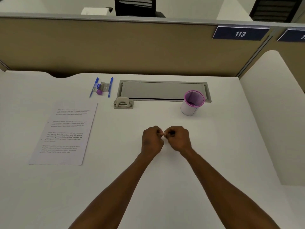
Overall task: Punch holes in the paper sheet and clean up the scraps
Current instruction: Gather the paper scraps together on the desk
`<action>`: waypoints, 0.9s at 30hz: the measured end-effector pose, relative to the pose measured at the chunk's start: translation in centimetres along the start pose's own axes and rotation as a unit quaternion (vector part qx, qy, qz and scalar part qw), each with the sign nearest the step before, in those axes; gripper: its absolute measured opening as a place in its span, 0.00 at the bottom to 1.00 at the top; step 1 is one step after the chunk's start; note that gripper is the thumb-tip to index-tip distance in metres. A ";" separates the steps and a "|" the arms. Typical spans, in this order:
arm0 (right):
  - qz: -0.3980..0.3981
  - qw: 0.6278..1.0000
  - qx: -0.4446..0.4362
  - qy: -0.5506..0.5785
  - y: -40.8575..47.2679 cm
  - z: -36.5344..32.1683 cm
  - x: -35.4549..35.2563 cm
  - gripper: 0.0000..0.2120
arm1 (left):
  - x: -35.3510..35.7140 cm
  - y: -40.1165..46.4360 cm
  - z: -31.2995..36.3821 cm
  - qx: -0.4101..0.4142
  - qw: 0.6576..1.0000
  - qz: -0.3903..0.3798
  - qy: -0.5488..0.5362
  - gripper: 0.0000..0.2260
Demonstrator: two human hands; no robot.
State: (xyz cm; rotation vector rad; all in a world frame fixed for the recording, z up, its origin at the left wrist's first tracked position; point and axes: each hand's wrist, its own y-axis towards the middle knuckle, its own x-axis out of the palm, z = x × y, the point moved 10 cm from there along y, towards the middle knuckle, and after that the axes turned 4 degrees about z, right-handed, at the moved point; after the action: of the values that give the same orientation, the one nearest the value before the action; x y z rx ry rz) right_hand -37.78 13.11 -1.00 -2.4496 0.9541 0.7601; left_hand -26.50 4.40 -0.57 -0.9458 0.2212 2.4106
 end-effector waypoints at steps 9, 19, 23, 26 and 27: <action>0.077 0.986 0.007 0.145 6.8 -2.4 -12.4 0.01 | -0.1 7.8 13.1 0.078 0.993 0.015 -0.085 0.03; 0.117 0.989 -0.051 -0.075 12.8 -1.9 -15.7 0.04 | 4.7 13.3 16.5 0.086 0.995 -0.039 0.004 0.05; 0.089 0.978 -0.100 -0.158 13.0 -2.0 -14.2 0.10 | 5.7 13.0 15.9 0.099 0.991 -0.046 0.082 0.09; 0.095 0.964 -0.118 -0.220 12.7 -2.4 -13.9 0.11 | 5.7 12.7 16.0 0.115 0.985 -0.042 0.120 0.09; 0.102 0.959 -0.119 -0.235 12.6 -2.5 -14.1 0.11 | 5.7 12.7 16.0 0.117 0.985 -0.042 0.123 0.09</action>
State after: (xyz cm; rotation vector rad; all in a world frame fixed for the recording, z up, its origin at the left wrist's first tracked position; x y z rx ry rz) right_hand -54.53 10.00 7.47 -2.2134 0.9753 1.5251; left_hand -46.07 1.42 6.93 -1.1168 0.5323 2.1319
